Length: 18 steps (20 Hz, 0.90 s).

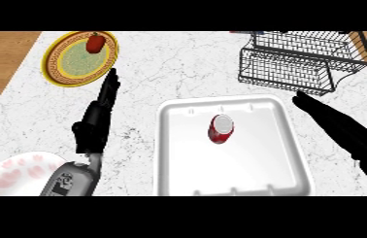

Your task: Pick the can from the tray and place it in the tiered basket

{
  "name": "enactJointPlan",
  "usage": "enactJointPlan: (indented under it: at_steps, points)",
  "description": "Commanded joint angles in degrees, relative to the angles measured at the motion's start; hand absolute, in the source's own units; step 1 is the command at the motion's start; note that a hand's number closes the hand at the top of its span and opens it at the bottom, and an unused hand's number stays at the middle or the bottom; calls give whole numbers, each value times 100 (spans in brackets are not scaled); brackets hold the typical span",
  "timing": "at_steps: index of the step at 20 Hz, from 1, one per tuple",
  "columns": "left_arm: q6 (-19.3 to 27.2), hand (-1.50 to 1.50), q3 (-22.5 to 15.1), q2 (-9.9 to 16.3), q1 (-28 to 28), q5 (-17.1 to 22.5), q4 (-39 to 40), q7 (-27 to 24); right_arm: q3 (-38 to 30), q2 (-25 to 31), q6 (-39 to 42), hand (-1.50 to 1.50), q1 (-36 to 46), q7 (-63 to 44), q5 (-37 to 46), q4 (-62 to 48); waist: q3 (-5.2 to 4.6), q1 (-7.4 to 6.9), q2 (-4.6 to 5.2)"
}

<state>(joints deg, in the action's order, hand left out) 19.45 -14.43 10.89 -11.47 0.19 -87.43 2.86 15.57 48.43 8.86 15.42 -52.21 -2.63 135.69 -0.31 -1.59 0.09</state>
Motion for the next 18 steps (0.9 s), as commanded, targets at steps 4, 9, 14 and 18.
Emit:
enactJointPlan:
  at_steps: [4,9,14,18]
  points:
    - [65,0,-184,-133,336,-218,-247,28,1327,-984,131,-150,1880,-1648,406,-665,14,-15,-12]
    - [-52,0,86,-99,51,-82,-173,106,1434,-1082,413,-150,1983,-1874,21,-1119,21,95,-16]
    - [-319,0,336,114,231,51,17,-230,1707,-1344,432,-150,2286,-2172,45,-1539,19,105,-16]
    - [34,0,32,-292,200,-224,-122,33,2004,-1355,462,-150,2320,-2423,335,-1420,21,152,-30]
